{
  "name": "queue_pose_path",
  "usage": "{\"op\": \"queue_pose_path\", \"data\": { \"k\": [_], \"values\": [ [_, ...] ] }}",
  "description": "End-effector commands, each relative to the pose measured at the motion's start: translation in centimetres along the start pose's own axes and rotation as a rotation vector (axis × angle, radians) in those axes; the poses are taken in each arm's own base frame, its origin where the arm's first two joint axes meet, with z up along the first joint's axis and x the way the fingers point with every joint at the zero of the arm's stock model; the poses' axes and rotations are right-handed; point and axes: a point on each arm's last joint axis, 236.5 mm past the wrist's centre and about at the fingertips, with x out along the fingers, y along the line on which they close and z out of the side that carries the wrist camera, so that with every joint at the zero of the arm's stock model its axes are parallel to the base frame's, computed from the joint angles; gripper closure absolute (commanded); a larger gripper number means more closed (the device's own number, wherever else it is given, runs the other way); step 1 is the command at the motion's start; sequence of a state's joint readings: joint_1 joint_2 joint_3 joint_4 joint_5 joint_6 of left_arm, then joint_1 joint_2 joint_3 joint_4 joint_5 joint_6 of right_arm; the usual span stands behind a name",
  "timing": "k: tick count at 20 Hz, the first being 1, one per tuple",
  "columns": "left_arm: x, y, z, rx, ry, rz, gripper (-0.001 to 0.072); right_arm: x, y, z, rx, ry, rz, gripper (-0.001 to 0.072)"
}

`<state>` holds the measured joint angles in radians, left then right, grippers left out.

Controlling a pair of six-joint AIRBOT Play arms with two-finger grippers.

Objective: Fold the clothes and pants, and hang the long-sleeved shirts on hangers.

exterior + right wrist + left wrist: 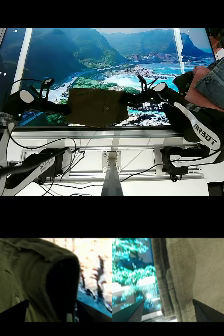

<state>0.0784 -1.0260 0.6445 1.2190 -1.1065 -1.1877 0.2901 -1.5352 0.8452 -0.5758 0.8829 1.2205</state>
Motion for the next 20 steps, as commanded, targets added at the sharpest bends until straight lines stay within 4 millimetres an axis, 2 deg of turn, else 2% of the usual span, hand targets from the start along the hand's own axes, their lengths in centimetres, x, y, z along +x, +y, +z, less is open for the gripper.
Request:
{"op": "queue_pose_path", "data": {
  "k": [1, 2, 3, 4, 5, 8, 10, 13, 16, 18, 20],
  "values": [
    [0.0, 0.2, 0.5, -0.003, -0.02, 0.008, 0.0016, 2.1, 2.0, -0.2, -0.063, 0.038, 0.006, 0.0102],
    [0.0, 0.3, 0.6, -0.003, -0.026, 0.011, 0.0016, 2.9, 2.7, -0.4, -0.086, 0.047, 0.006, 0.0194],
    [0.0, 0.4, 0.8, -0.003, -0.034, 0.014, 0.0016, 3.4, 3.3, -0.4, -0.11, 0.046, 0.003, 0.0344],
    [0.0, 0.5, 1.1, -0.002, -0.048, 0.02, 0.0016, 3.6, 4.0, -0.2, -0.137, 0.037, 0.004, 0.053],
    [0.0, 0.6, 1.4, -0.002, -0.06, 0.025, 0.0016, 3.4, 4.7, 0.2, -0.156, 0.029, 0.012, 0.0674],
    [-1.6, 1.9, 3.3, 0.045, -0.102, 0.096, 0.0017, 0.5, 7.5, 3.0, -0.252, -0.044, 0.027, 0.0672],
    [-4.1, 2.2, 5.8, 0.077, -0.167, 0.132, 0.0017, -3.3, 9.2, 5.2, -0.35, -0.117, -0.007, 0.0672],
    [-8.3, 1.5, 9.4, 0.113, -0.294, 0.16, 0.0018, -12.0, 10.5, 8.7, -0.423, -0.298, -0.136, 0.0672],
    [-11.8, 1.0, 11.5, 0.138, -0.407, 0.188, 0.0017, -24.9, 11.6, 11.5, -0.42, -0.59, -0.287, 0.0672],
    [-12.5, 0.8, 11.8, 0.142, -0.436, 0.197, 0.0017, -34.3, 12.0, 11.4, -0.358, -0.789, -0.363, 0.0673],
    [-12.5, 0.8, 11.8, 0.142, -0.436, 0.196, 0.0017, -43.0, 11.6, 9.2, -0.238, -0.951, -0.422, 0.0672]
  ]
}}
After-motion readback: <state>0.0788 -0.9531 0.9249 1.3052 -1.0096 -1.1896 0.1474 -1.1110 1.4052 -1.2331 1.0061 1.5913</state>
